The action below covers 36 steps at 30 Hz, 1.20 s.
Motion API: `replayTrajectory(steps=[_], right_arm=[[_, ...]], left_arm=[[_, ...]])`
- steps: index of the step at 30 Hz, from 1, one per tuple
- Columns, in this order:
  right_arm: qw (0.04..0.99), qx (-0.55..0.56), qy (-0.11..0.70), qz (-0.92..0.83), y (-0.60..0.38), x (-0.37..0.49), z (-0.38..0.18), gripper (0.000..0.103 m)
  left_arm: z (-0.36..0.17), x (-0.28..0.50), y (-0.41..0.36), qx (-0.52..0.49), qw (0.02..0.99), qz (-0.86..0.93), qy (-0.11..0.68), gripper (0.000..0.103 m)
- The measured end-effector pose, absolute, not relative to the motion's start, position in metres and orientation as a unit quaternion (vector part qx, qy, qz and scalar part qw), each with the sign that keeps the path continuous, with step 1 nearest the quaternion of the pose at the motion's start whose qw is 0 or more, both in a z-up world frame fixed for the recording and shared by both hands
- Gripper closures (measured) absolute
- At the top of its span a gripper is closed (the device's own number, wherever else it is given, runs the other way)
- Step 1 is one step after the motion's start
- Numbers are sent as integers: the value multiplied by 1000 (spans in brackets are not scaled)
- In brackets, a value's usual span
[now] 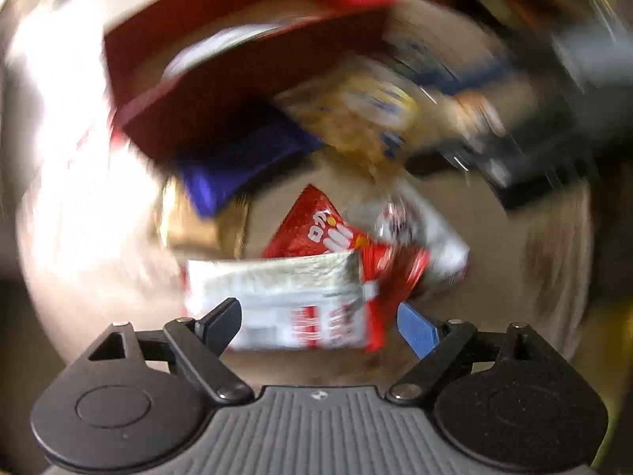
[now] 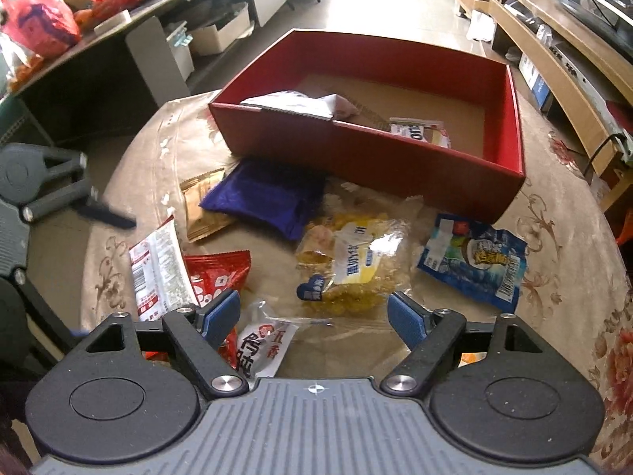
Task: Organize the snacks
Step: 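Grasp the white-and-red stick pack with left tool while right tool reaches the red Trolli bag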
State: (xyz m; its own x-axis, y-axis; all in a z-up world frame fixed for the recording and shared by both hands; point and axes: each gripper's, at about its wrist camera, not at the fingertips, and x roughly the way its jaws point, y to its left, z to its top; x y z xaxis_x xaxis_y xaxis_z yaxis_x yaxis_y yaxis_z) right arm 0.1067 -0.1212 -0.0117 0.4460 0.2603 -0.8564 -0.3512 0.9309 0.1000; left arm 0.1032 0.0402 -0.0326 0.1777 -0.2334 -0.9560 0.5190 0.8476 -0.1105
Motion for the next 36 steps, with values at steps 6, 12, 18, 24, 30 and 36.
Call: replayTrajectory(steps=[6,12,18,24,30,36], right_arm=[[862,-39,469,187,-126,109,5,17],[875,-27,439,203,-135,95,22,17],[880,-20,430,200,-150,87,26,17],[885,-16,425,188,-160,83,28,17],[874,-46,439,202,-139,81,18,17],[859,-78,460,212,-107,83,4,17]], left_arm=[[-51,111,92,-147,783,-30,603,15],[-73,105,82,-282,762,58,580,11],[-71,95,47,-211,799,96,555,27],[-64,72,76,-191,800,79,563,44],[-64,51,86,-132,816,53,561,43],[-70,56,97,-175,817,61,546,22]])
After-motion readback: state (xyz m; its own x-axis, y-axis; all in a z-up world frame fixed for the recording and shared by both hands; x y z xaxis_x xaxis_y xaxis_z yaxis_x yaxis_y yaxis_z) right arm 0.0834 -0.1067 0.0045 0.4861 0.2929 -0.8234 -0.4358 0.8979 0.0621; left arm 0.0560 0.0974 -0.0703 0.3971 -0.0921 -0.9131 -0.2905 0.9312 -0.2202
